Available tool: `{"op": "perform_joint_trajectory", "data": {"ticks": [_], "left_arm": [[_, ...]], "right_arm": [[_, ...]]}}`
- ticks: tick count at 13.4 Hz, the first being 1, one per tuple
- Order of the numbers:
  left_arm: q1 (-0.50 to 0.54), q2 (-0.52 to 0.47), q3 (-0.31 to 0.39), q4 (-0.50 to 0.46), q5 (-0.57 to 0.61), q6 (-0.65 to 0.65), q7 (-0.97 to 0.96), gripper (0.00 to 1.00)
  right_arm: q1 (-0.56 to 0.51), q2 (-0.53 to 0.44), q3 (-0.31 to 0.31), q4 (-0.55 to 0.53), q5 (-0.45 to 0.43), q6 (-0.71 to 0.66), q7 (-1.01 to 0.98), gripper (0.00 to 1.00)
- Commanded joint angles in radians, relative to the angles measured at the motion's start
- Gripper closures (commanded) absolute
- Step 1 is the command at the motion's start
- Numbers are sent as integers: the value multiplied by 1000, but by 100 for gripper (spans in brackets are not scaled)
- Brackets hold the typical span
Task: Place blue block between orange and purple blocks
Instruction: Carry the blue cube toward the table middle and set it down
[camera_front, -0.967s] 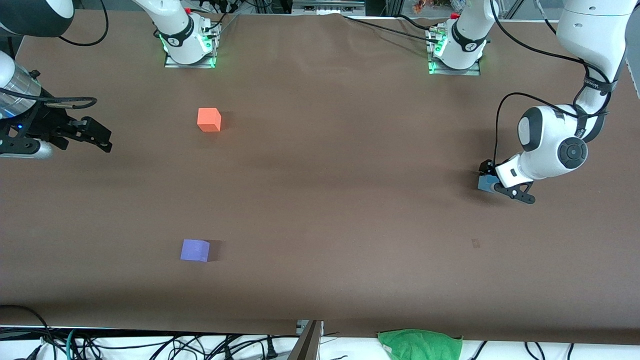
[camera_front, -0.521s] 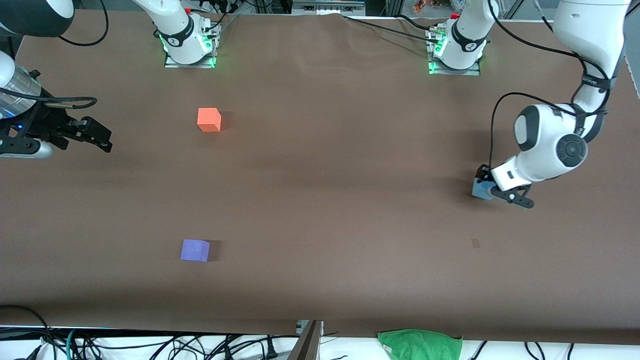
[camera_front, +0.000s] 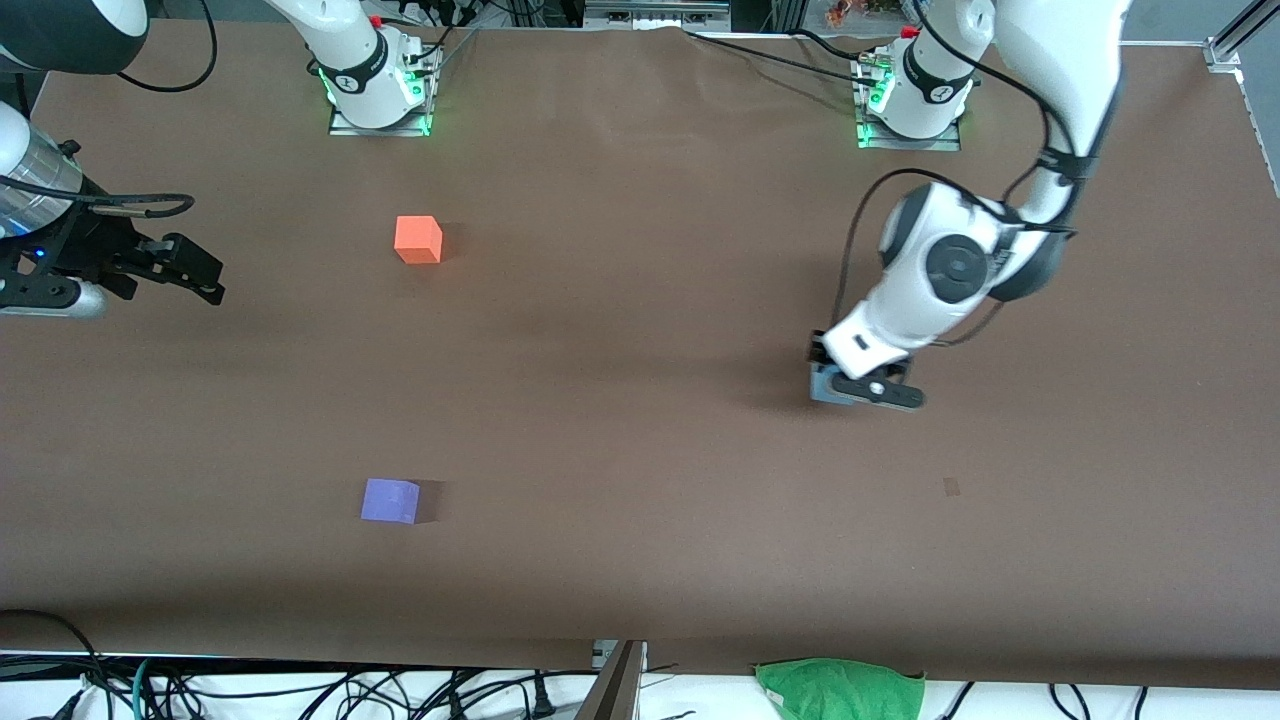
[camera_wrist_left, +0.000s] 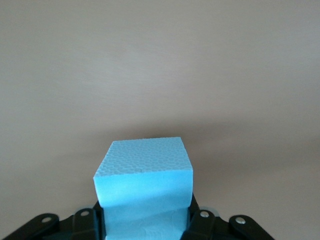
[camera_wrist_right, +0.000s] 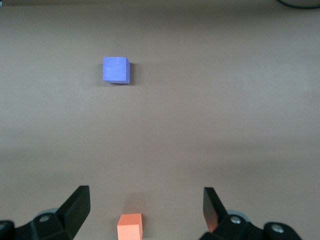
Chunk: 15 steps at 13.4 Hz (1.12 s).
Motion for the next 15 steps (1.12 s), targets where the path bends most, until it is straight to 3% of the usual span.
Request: {"op": "perform_joint_trajectory", "data": {"ticks": [1,6,9,11,12,13,14,15], "left_arm": [[-118,94,-8,134,-6,-20,-192,96],[-302,288,-6,356,-6,-20,-501,96],[-368,371,-3,413,-6,-20,-610,94],[-378,404,-2,442,-8,-20,-645,83],[-379,416,-2,447,-9,-16,-650,74],[-379,421,1,462,-8,-16,-648,34],[-375,409,8,472,-8,-24,-636,0],[-369,384,23,491,-18,-47,-631,0]], "right_arm": [[0,-2,0,9,17,0,9,0],[-2,0,-3,8,15,0,9,0],[-13,11,-4,8,12,9,8,0],[-13,12,-6,8,12,24,9,0],[-16,17,-9,8,12,23,6,0],[-26,18,-9,8,14,24,0,0],[-28,17,-9,8,14,24,-3,0],[-28,18,-9,8,14,24,-3,0]]}}
